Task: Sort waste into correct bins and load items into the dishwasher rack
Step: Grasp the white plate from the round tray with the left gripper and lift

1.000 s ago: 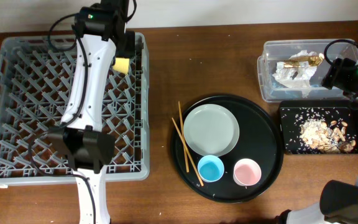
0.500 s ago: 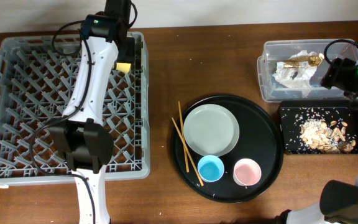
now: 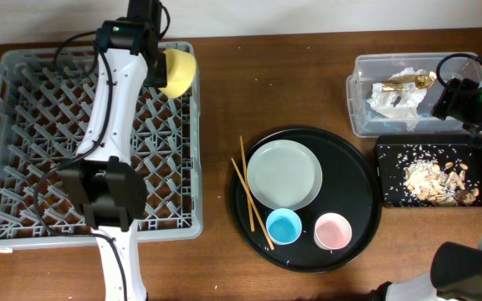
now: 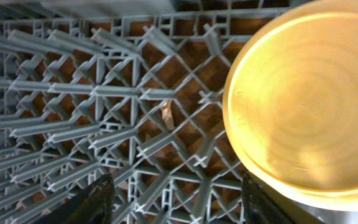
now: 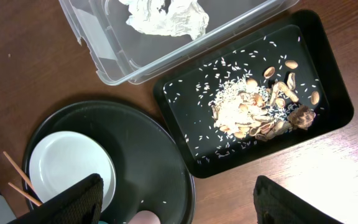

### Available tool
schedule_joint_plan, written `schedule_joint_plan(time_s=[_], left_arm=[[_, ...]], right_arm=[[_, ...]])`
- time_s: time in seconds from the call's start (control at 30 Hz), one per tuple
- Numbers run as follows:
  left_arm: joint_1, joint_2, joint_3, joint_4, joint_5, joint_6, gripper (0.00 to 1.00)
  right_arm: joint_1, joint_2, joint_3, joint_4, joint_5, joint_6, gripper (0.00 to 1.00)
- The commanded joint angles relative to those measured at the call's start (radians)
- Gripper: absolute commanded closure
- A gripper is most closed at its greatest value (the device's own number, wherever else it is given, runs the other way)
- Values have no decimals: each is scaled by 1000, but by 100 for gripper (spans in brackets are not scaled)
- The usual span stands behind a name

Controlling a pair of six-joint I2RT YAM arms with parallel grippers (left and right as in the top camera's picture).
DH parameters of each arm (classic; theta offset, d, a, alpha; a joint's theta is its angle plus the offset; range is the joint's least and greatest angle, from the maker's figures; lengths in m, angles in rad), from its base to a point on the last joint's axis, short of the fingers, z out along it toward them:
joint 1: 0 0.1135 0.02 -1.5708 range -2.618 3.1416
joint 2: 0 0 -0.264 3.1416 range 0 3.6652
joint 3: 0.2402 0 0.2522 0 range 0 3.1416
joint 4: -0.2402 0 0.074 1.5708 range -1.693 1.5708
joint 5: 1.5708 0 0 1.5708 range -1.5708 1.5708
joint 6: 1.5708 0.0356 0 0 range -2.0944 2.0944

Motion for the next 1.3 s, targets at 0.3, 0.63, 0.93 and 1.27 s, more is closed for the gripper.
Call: schedule_joint_plan(time_s=[0.3, 0.63, 0.93, 1.27], left_arm=[[-34, 22, -7, 97, 77, -6, 31], [-252, 26, 79, 61, 192, 142, 30], [-546, 27, 64, -213, 430, 155, 30], [-492, 69, -296, 0, 352, -150, 33]], right_arm=[[-1, -6, 2, -8, 7, 0, 21], [-1, -6, 2, -8, 0, 0, 21], [-1, -6, 2, -15, 0, 0, 21], [-1, -6, 2, -27, 1, 0, 21]])
